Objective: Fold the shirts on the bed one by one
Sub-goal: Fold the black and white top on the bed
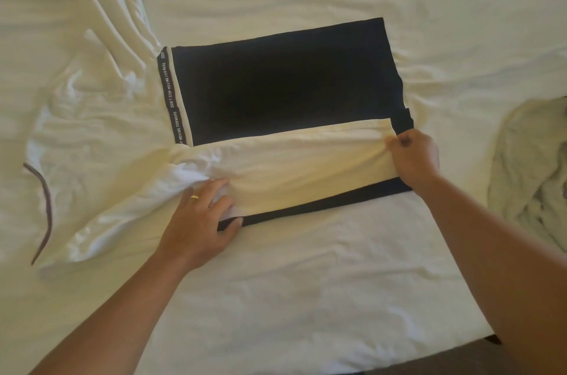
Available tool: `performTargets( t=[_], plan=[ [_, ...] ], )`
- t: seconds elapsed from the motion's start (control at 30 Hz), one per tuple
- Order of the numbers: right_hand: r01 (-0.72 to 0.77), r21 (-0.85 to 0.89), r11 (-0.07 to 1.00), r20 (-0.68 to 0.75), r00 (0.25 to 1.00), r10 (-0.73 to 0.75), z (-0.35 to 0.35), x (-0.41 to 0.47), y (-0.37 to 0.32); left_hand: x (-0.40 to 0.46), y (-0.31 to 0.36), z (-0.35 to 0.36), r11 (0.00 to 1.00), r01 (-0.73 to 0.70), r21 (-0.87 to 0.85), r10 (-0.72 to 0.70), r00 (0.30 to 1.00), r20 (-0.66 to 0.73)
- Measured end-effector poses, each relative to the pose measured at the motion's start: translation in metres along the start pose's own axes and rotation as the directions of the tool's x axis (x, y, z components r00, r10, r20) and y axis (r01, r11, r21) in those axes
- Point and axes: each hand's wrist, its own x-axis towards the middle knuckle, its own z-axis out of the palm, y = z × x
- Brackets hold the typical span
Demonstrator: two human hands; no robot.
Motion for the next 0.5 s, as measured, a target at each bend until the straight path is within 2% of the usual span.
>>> performTargets(
  t=[0.13,0.23,0.33,0.5],
  plan=[
    [0.012,-0.009,1.000,-0.011,1.000,-0.012,0.000,0.002,-0.002,0.002,0.009,-0.004,0.995,0.080,-0.066,-0.084,0.994,-0.073],
    [0.019,-0.049,0.999,0.006,1.000,-0.019,0.003,0.002,-0.001,0.010,0.015,-0.004,0.995,0.099,0.023,-0.093,0.978,-0.185],
    [0.052,-0.107,0.993,0.028,0.998,-0.049,0.005,0.001,0.004,0.019,0.017,0.003,0.983,0.138,0.125,-0.123,0.985,-0.119],
    [0.056,-0.116,0.992,-0.016,0.998,-0.058,0.008,-0.003,0.014,0.030,0.014,0.011,0.971,0.169,0.168,-0.167,0.986,-0.022]
  ],
)
